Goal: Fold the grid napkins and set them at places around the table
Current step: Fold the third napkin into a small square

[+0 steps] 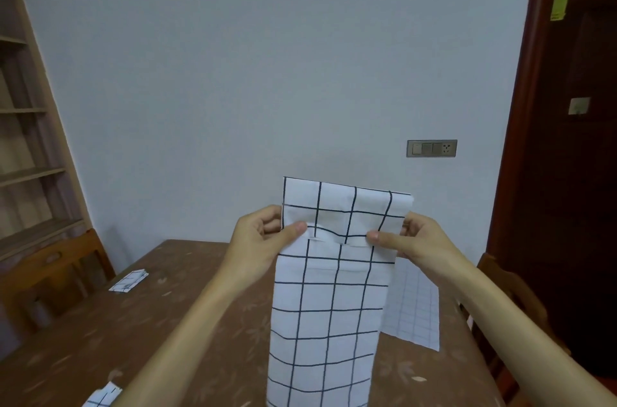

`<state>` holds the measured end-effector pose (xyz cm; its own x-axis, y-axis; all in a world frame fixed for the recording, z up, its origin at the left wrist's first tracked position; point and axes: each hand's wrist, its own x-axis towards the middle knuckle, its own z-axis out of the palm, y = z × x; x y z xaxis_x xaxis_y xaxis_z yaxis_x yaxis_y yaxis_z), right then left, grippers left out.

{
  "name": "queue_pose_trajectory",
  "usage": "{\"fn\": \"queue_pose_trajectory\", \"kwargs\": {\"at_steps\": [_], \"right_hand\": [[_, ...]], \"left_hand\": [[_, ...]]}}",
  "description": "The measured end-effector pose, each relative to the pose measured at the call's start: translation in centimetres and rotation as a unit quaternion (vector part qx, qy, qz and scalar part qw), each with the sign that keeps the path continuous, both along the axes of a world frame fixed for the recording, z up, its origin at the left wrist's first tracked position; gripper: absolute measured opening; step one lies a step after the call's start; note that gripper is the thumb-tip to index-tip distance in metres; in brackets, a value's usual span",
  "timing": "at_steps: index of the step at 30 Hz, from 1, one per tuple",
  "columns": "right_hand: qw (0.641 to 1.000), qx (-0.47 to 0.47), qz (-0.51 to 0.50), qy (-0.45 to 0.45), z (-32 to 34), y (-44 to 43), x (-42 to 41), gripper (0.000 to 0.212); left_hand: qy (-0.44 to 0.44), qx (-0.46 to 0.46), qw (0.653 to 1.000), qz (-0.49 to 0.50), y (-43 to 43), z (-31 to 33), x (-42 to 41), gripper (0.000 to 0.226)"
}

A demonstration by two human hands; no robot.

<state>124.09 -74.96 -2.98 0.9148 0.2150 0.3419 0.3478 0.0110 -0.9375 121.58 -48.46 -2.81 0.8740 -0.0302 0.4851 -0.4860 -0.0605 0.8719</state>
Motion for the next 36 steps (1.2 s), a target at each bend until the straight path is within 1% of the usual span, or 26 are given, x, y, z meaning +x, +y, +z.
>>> {"fn": "queue_pose_trajectory", "kwargs": {"at_steps": [1,3,5,6,8,10,12,13,15,18,20,23,26,28,31,33,36], "right_hand": [[1.000,-0.003,0.005,-0.002,-0.1,0.0,0.0,0.012],[1.000,-0.020,0.016,-0.007,-0.2,-0.1,-0.2,0.015],[0.999,-0.042,0.019,-0.020,-0.2,-0.2,-0.5,0.010],[0.998,-0.043,0.012,-0.032,-0.2,-0.3,-0.5,0.012],[0.998,-0.026,-0.008,-0.050,-0.1,-0.3,-0.5,0.018],[0.997,-0.002,-0.023,-0.071,0.1,-0.3,-0.6,0.022],[0.996,0.011,-0.022,-0.087,0.3,-0.3,-0.8,0.029],[0.996,0.016,-0.016,-0.089,0.3,-0.4,-0.9,0.032],[0.996,0.007,0.002,-0.084,0.3,-0.5,-0.9,0.029],[0.993,-0.060,-0.004,-0.105,0.3,-0.7,-1.1,0.034],[0.991,-0.078,-0.007,-0.110,0.4,-0.7,-1.2,0.037],[0.990,-0.069,-0.015,-0.123,0.6,-0.5,-1.2,0.035],[0.989,-0.048,-0.025,-0.140,0.6,-0.6,-1.2,0.035],[0.988,-0.043,-0.038,-0.143,0.7,-0.8,-1.1,0.039],[0.987,-0.049,-0.047,-0.148,0.9,-0.8,-1.1,0.049],[0.986,-0.058,-0.050,-0.151,0.9,-0.8,-1.2,0.057],[0.985,-0.066,-0.050,-0.152,0.9,-1.0,-1.2,0.059]], "left_hand": [[-0.003,-0.006,1.000,0.001,0.1,0.0,0.0,0.018],[-0.009,-0.012,1.000,0.004,0.2,0.1,-0.1,0.016],[-0.019,0.003,1.000,0.011,0.6,0.1,0.0,0.011],[-0.025,0.017,0.999,0.012,0.7,0.2,0.0,0.009],[-0.025,0.036,0.999,0.003,1.1,0.3,0.0,0.015],[-0.014,0.038,0.999,-0.015,1.4,0.4,0.0,0.030],[-0.014,0.036,0.999,-0.016,1.4,0.4,-0.2,0.036],[-0.020,0.033,0.999,-0.011,1.3,0.5,-0.3,0.035],[-0.034,0.020,0.999,0.002,1.2,0.5,-0.2,0.031],[-0.056,0.036,0.997,0.036,1.3,0.7,-0.1,0.023],[-0.065,0.053,0.995,0.050,1.3,0.8,-0.2,0.026],[-0.066,0.057,0.995,0.050,1.5,1.0,-0.5,0.028],[-0.071,0.091,0.993,0.035,1.9,1.2,-0.7,0.030],[-0.073,0.107,0.991,0.034,2.2,1.3,-0.8,0.033],[-0.088,0.127,0.986,0.060,2.4,1.6,-1.0,0.049],[-0.088,0.118,0.987,0.065,2.4,1.9,-1.1,0.048],[-0.062,0.105,0.991,0.062,2.3,2.0,-1.3,0.045]]}}
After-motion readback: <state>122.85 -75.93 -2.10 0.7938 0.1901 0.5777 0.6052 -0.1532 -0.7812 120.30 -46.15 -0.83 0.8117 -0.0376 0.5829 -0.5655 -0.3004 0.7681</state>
